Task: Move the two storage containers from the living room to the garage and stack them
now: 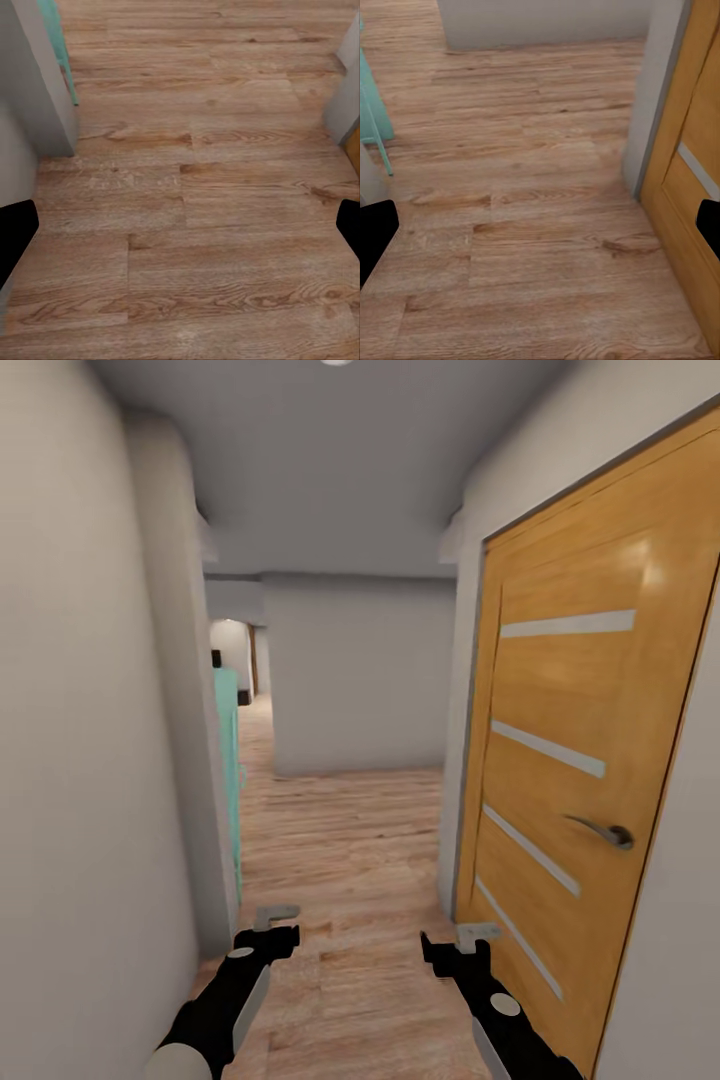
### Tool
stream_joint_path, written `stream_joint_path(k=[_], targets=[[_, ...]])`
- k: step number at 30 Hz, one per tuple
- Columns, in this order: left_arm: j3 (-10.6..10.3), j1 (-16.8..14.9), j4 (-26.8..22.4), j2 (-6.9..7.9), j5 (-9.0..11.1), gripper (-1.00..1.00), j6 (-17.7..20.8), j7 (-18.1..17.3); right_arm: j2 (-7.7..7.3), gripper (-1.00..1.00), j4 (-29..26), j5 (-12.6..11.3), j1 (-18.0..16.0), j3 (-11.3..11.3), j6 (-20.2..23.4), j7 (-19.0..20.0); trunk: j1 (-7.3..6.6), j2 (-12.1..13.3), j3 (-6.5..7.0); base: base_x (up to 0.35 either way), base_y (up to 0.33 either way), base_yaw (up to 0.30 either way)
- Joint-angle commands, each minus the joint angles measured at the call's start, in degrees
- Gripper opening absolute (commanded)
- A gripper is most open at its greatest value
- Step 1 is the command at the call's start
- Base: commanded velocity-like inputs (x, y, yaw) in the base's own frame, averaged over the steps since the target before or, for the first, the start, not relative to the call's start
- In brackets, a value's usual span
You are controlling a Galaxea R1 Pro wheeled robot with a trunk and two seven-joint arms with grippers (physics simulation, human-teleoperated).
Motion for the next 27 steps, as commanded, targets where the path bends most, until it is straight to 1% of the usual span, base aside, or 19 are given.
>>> stream_joint_path(k=[1,7,12,14,25,27], targets=[[0.2,0.0,0.2,0.02,-0.2,1.0,-0.1,0.0,-0.02,1.0,0.0,-0.6,0.0,0.2,-0.1,-0.3,0.06,0.0,-0.02,0.326,0.0,0.037],[0.2,0.0,1.6,0.07,-0.2,1.0,-2.3,-0.1,-0.06,1.0,0.4,-0.7,0.0,0.2,-0.1,-0.4,0.06,0.0,-0.02,0.326,0.0,0.01],[0.2,0.0,4.1,-0.04,-0.2,1.0,-7.3,-0.1,-0.03,1.0,1.4,-0.7,0.0,0.0,-0.2,-0.4,0.06,0.0,-0.02,0.325,0.0,0.001],[0.2,0.0,5.0,-0.08,-0.3,1.0,-8.6,-0.2,0.0,1.0,1.4,-0.7,0.0,-0.1,-0.2,-0.4,0.06,0.0,-0.02,0.325,0.0,0.0],[0.1,0.0,6.1,-0.15,-0.2,1.0,-9.9,-0.2,-0.03,1.0,1.5,-0.8,0.0,-0.1,-0.2,-0.4,0.06,0.0,-0.02,0.32,0.0,0.0],[0.1,0.0,7.8,0.03,-0.3,1.0,-12.3,-0.2,-0.04,1.0,1.6,-0.8,0.0,-0.2,-0.2,-0.4,0.06,0.0,-0.02,0.28,0.0,0.0]])
